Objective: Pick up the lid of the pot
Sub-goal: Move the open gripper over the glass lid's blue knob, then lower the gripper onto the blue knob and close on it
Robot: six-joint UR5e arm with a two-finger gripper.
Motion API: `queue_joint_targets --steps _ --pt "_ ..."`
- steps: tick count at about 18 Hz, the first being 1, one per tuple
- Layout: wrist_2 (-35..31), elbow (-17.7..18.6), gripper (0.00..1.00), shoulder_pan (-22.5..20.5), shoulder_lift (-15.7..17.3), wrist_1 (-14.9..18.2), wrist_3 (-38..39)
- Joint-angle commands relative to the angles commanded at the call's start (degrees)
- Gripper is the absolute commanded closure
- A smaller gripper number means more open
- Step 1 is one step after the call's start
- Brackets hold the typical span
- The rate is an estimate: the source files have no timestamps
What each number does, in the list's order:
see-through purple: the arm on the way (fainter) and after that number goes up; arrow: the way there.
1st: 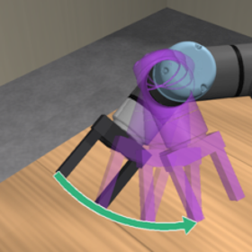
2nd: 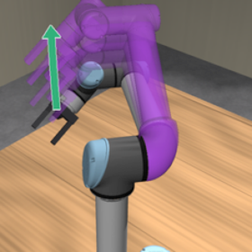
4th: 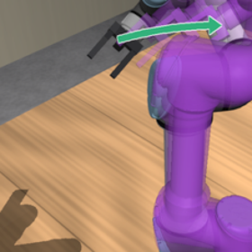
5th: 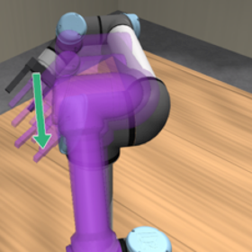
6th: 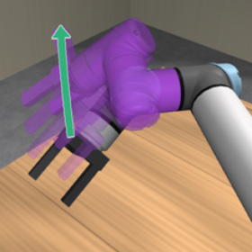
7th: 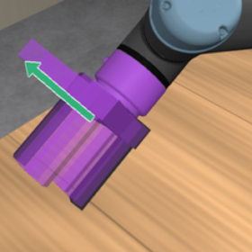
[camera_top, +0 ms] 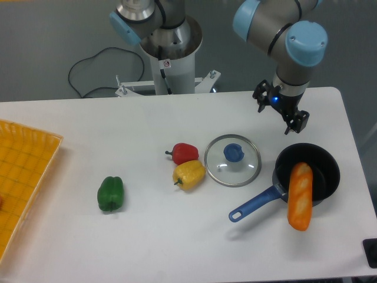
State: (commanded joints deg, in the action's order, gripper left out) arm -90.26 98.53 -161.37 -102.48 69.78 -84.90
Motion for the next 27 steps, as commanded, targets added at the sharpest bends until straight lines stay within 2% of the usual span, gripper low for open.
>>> queue_joint_targets --steps 6,9,14,17,19,24,27 --pt "0.00 2.72 0.00 0.26 0.35 0.00 0.18" --pt "0.00 2.90 0.00 0.26 -0.09 0.00 1.22" --pt "-0.26 2.90 0.00 2.89 -1.66 -0.09 9.91" --pt "-0.35 1.50 0.00 6.93 -3.60 -0.17 15.80" --pt "-0.09 1.32 0.00 7.29 -4.30 -0.35 16.61" --pt "0.18 1.41 0.00 7.29 -5.98 -2.63 16.08" --pt "4.03 1.58 0.00 6.86 -6.41 -4.82 16.00"
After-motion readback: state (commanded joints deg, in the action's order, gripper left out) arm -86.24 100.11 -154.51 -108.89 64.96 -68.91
